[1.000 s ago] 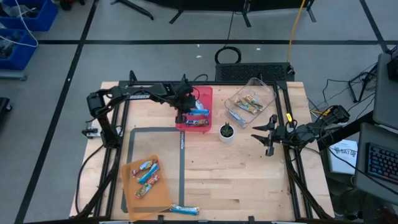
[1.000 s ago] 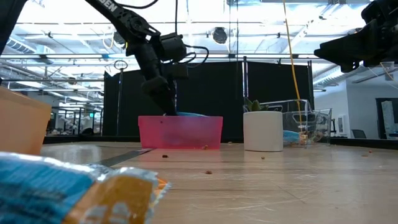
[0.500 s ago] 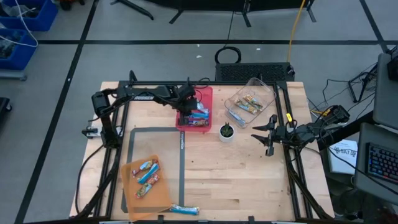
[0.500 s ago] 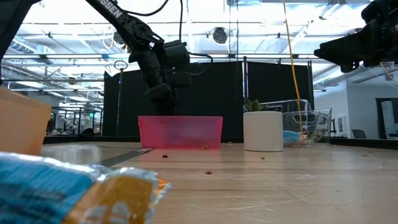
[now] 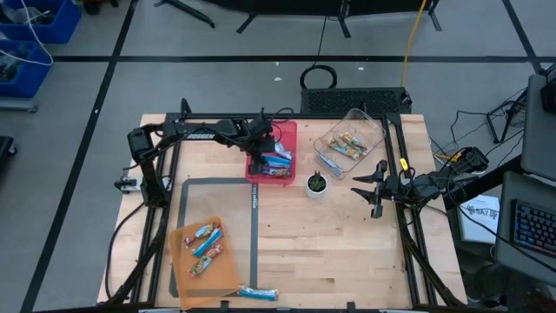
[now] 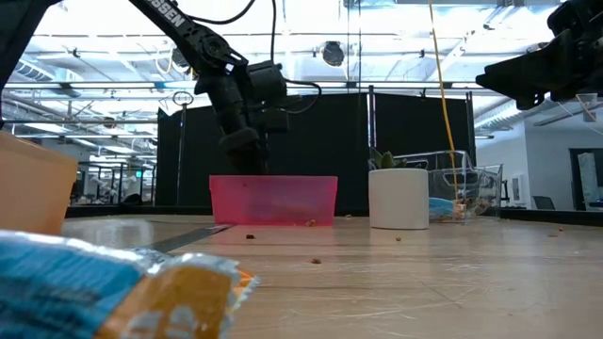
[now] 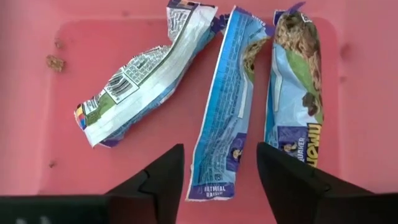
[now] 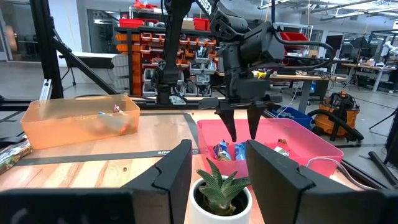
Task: Pick and place Granola Bars by type
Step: Put the orange granola bar into the transparent bin
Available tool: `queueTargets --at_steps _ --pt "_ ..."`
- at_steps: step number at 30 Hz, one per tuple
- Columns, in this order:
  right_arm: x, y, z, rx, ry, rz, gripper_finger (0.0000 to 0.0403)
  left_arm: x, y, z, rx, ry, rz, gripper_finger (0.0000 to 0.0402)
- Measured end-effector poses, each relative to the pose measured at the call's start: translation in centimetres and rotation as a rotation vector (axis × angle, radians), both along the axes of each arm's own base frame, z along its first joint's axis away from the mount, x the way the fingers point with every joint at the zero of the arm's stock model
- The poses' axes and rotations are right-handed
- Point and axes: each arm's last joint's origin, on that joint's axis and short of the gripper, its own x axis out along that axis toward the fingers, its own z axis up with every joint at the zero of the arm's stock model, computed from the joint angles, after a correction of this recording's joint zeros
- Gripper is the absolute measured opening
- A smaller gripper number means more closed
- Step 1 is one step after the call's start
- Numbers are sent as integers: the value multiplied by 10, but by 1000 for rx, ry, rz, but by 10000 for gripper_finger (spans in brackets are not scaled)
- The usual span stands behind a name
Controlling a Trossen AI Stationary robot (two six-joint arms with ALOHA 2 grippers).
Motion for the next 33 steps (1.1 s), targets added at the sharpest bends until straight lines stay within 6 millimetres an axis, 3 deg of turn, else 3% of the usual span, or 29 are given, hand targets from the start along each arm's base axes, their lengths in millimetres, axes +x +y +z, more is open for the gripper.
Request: queueTargets --at_steps 8,21,33 --pt "0 0 0 0 0 0 142 -5 -2 7 2 15 1 231" --pt "0 0 0 0 0 0 142 -31 -15 85 113 -198 -16 237" --pt "0 0 0 0 0 0 142 -58 -67 126 14 -235 -93 237"
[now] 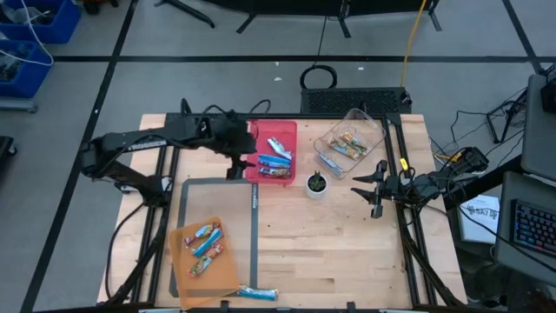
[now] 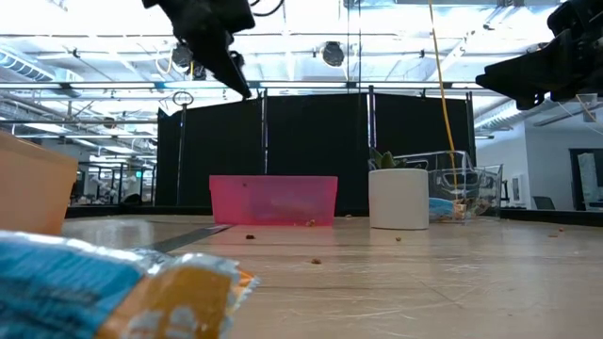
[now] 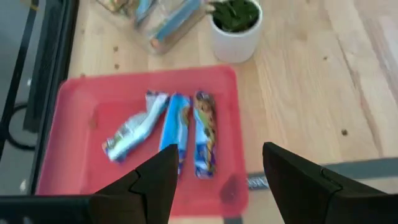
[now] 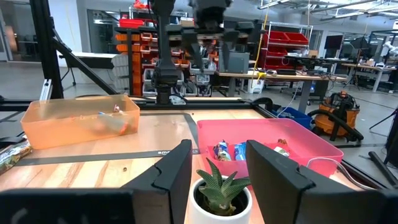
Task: Pick and place Granola Bars by type
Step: Put the orange granola bar into the transparent bin
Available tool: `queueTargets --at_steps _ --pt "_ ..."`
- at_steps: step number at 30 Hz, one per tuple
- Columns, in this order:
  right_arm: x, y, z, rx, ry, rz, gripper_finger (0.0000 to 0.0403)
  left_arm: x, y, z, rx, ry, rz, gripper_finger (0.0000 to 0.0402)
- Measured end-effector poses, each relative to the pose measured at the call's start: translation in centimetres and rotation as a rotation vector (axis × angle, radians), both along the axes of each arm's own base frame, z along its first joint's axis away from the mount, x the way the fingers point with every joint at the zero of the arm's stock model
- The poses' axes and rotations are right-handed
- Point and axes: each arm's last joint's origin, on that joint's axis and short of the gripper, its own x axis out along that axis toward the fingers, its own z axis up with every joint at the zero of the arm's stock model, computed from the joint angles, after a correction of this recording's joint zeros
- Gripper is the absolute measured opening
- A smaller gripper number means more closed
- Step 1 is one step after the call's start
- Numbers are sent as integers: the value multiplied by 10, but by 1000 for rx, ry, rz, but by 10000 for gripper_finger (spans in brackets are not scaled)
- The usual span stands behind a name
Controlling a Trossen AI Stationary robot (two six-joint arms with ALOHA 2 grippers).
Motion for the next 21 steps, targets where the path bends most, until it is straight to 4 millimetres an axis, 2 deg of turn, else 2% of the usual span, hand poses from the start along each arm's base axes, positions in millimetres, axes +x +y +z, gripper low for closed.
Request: queueTargets --at_steps 6,10,14,21 --pt "0 0 2 10 -18 0 142 -12 -29 8 -49 59 73 237" --pt "0 0 5 25 -46 0 142 -10 -52 7 -123 81 80 237" --pt "0 0 6 30 -54 0 142 -6 -83 6 -167 87 42 237" --pt "0 0 5 36 -54 0 142 -4 -136 1 -135 90 42 237"
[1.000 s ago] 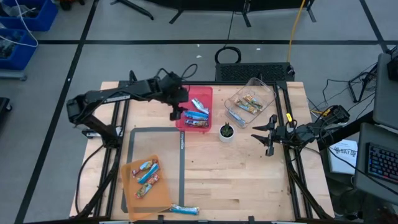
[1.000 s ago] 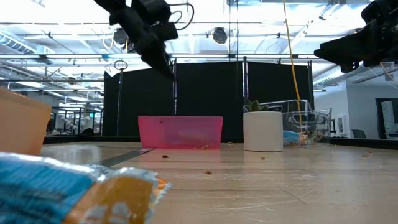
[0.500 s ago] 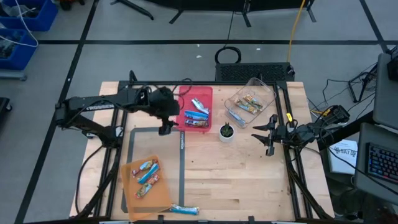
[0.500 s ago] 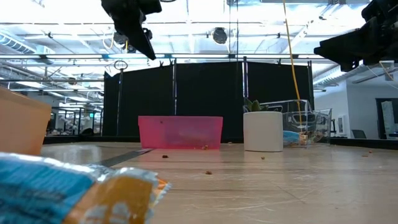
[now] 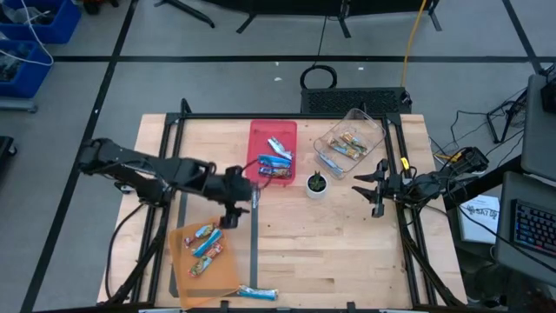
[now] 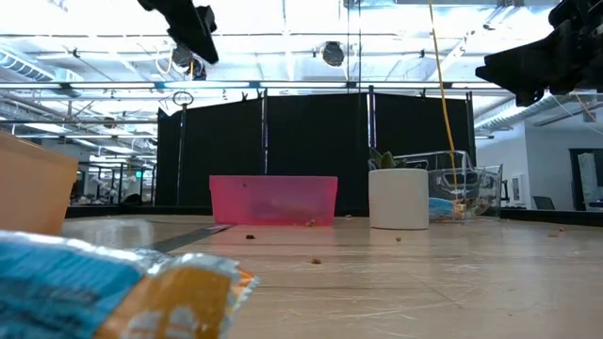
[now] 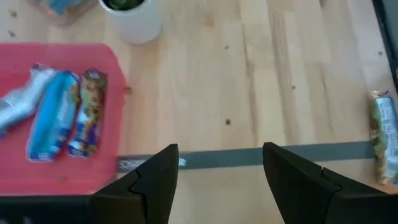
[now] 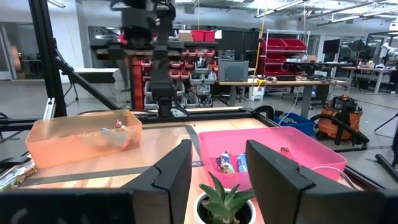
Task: Pick and place Granola Bars by type
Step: Put the orange granola bar into the transparent bin
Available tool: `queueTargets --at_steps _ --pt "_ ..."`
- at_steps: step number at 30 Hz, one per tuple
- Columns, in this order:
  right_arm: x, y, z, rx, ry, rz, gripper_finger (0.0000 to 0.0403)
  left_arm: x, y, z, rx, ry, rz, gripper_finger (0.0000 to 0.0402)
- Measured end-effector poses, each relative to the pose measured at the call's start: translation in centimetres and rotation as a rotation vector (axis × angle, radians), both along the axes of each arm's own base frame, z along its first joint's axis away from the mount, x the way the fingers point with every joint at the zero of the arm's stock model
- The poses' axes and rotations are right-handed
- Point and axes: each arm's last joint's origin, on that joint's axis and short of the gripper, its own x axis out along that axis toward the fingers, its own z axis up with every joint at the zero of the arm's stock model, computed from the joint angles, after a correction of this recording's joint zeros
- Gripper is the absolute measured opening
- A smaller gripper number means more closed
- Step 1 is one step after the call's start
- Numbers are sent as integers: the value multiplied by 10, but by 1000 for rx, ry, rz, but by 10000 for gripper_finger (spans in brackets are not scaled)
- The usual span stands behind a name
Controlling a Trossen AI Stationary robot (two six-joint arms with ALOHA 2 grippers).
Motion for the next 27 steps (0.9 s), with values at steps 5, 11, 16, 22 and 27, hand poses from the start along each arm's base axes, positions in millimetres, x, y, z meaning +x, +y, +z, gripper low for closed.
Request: queueTargets --at_steps 5,11,16,22,27 --pt "0 0 2 10 -17 0 142 -3 -30 3 -57 -52 34 237" --pt "0 0 3 16 -27 0 142 -9 -62 3 -53 -106 48 237" --pt "0 0 3 98 -44 9 142 -7 -88 -11 -46 -82 4 237" --pt "0 0 2 128 -41 10 142 2 -111 -34 -22 -40 -47 237" --pt "0 0 1 85 -28 4 142 9 -125 -49 -53 -7 -96 237"
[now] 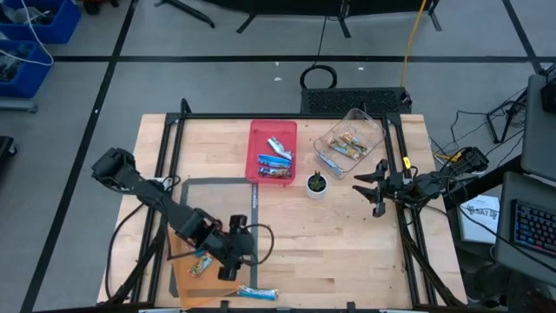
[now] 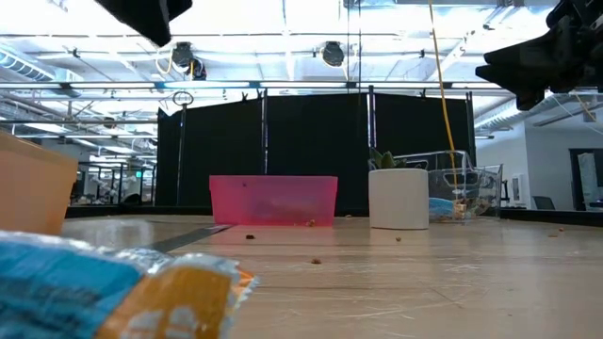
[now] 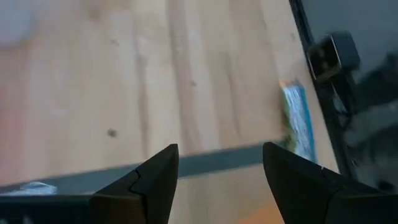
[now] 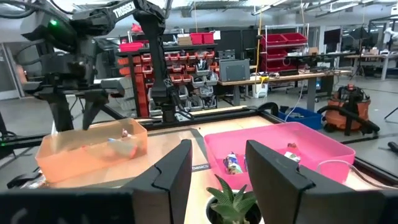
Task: Pick and place Granola Bars by type
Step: Put the orange granola bar into the transparent bin
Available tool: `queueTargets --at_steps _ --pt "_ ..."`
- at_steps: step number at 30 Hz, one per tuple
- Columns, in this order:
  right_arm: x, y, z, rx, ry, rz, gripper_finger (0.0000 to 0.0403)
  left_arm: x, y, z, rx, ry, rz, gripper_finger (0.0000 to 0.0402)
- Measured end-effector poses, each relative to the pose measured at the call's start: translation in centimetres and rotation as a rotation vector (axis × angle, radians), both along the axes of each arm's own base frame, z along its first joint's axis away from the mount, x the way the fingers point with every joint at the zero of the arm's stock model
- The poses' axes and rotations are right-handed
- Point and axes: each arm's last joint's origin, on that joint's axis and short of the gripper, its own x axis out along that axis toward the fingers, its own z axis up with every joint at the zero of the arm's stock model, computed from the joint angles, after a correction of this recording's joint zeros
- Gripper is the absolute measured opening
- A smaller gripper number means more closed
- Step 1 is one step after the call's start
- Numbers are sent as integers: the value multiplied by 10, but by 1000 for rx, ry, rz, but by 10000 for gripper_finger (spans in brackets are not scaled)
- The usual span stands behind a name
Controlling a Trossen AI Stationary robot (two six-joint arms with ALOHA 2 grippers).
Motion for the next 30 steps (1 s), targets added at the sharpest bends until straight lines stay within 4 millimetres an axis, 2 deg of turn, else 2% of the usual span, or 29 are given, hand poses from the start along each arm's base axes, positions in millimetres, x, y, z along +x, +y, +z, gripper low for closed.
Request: queueTargets --at_steps 5,15,30 --pt "0 0 0 -2 3 -1 142 0 -11 -11 -23 47 -48 246" --pt "0 0 -3 -15 27 -1 142 7 -26 -22 -62 17 -56 314" --pt "0 0 -5 -26 47 -2 142 6 -63 -48 -93 -15 -67 319"
